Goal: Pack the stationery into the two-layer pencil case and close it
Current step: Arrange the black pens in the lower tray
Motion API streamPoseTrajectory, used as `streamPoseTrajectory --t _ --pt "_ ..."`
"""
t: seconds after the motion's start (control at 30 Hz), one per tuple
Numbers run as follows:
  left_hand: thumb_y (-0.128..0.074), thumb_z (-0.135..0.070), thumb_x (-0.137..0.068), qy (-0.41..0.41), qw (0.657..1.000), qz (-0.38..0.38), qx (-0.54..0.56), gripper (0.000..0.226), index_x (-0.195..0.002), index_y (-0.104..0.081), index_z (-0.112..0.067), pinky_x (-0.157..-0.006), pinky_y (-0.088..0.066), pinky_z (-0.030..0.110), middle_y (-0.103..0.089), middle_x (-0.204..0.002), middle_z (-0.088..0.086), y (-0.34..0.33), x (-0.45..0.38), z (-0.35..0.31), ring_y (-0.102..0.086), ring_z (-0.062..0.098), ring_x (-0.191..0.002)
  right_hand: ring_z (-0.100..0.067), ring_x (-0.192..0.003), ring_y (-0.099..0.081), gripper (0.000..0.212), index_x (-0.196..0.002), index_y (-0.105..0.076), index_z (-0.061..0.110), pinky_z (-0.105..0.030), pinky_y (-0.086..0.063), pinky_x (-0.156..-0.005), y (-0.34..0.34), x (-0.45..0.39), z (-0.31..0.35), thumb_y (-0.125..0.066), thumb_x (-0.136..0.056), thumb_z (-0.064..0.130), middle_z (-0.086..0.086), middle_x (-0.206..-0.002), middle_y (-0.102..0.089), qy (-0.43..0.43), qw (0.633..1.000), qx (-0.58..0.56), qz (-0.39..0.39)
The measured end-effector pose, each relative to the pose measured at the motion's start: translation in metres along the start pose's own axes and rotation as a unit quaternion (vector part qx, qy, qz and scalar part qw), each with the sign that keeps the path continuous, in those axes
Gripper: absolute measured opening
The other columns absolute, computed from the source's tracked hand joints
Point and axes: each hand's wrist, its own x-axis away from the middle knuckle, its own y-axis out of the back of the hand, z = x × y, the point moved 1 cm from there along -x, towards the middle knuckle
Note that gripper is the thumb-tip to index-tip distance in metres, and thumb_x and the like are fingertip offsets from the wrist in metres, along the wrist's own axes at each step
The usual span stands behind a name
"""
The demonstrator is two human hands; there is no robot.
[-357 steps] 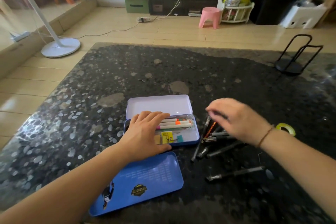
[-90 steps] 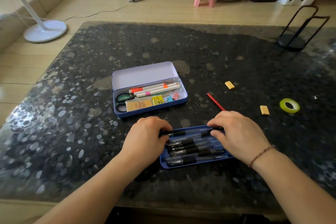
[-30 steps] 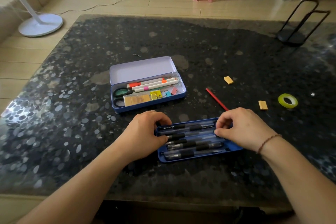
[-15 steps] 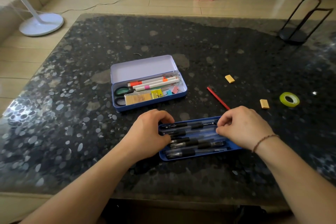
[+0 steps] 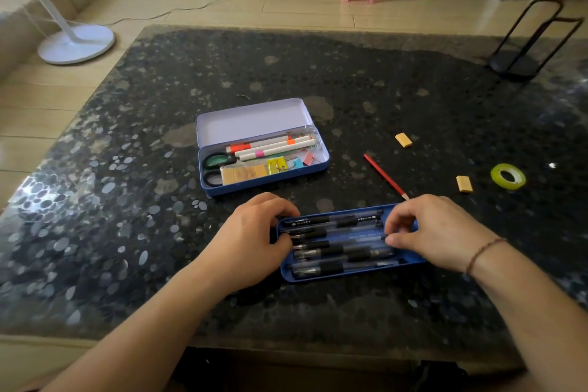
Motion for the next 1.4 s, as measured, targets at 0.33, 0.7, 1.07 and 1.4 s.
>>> streamPoseTrajectory --t 0.33,0.7,1.07,1.4 --pt "-0.060 -0.015 -0.078 -0.031 0.997 -0.075 -0.016 0.021 -0.093 -0.060 -0.030 -0.074 -0.049 0.020 -0.053 -0.103 -0.017 0.001 0.005 -0.008 -0.054 0.004 -0.087 -0.005 -0.070 -0.060 0.011 -0.071 -0.066 0.035 -0.019 -0.041 -0.057 0.001 0.005 0.001 -0.075 -0.077 0.033 0.009 -0.073 -0.064 0.021 1.000 0.004 0.022" --pt "-0.062 -0.043 -0.085 -0.147 0.988 -0.039 -0.012 0.034 -0.117 -0.060 -0.029 -0.085 -0.048 0.025 -0.063 -0.107 -0.016 -0.004 0.001 -0.038 -0.053 0.002 -0.099 -0.011 -0.075 -0.071 0.014 -0.082 -0.070 0.029 -0.024 -0.058 -0.070 0.021 0.027 0.013 -0.074 -0.076 0.016 0.004 -0.081 -0.074 0.229 0.922 -0.309 -0.052" --pt "-0.069 -0.020 -0.081 -0.056 0.857 -0.046 0.511 0.022 -0.099 -0.072 -0.009 -0.084 -0.055 0.040 -0.073 -0.099 0.011 0.010 -0.010 -0.050 -0.069 0.029 -0.093 -0.003 -0.067 -0.064 0.020 -0.106 -0.066 0.034 -0.016 -0.050 -0.060 -0.009 0.031 0.045 -0.054 -0.091 0.030 0.012 -0.078 -0.070 0.255 0.901 -0.347 -0.058" --pt "-0.076 -0.032 -0.077 -0.072 0.997 -0.006 -0.008 0.011 -0.087 -0.072 -0.034 -0.075 -0.048 0.017 -0.064 -0.088 -0.019 0.009 0.001 -0.012 -0.058 0.001 -0.087 -0.001 -0.089 -0.046 0.010 -0.089 -0.064 0.040 -0.022 -0.041 -0.074 -0.017 0.016 0.023 -0.068 -0.081 0.035 0.022 -0.088 -0.053 0.193 0.971 0.023 -0.140"
